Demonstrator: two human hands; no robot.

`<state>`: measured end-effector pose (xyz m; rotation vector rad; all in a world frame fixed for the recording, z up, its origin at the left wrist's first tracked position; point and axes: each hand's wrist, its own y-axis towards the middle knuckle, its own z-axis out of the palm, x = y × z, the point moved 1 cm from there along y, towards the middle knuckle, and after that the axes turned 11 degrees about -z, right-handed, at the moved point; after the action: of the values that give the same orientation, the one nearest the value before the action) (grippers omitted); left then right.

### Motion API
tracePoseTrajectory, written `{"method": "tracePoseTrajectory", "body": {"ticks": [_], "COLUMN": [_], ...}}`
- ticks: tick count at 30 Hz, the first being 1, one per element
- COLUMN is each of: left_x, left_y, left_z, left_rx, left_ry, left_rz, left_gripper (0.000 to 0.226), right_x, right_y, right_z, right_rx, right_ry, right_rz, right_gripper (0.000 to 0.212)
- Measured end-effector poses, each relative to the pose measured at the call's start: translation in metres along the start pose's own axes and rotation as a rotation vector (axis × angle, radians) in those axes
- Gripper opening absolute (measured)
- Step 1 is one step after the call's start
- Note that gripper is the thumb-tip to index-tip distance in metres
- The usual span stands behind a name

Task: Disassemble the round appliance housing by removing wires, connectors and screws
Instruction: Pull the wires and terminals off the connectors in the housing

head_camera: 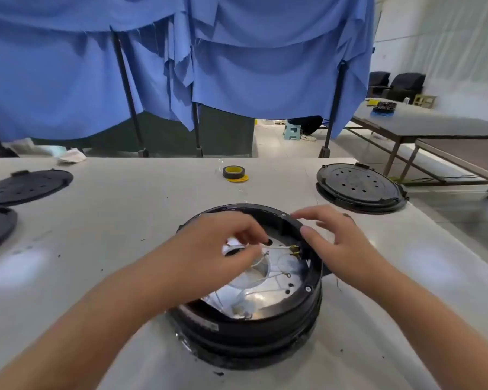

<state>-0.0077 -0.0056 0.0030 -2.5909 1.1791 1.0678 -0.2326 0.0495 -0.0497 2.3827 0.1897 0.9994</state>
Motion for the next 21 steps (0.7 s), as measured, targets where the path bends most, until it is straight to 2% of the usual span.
{"method": "tracePoseTrajectory", "body": {"ticks": [2,9,13,21], "left_x": [-0.007,-0.015,-0.012,-0.005], "left_y": [0.021,0.069,0.073,0.068], "left_z": [0.012,0.04,0.047,0.054], "left_rx": [0.055,0.173,0.185,0.146], "left_ry": [0.07,0.307,0.303,0.3], "left_rz": [-0.018,0.008,0.011,0.072], "left_gripper": [0.014,0.014,0.012,0.012], "right_x": [-0.001,-0.012,-0.014,-0.013], "right_y": [0.002,-0.004,-0.011,-0.014], "right_z": [0.005,0.015,0.021,0.026], "right_rx": [-0.044,-0.075,-0.114,-0.161], "right_ry": [0.047,0.212,0.304,0.304], "right_rz": [0.047,0.036,0.066,0.033], "right_gripper": [0.025,0.034,0.032,0.034]}}
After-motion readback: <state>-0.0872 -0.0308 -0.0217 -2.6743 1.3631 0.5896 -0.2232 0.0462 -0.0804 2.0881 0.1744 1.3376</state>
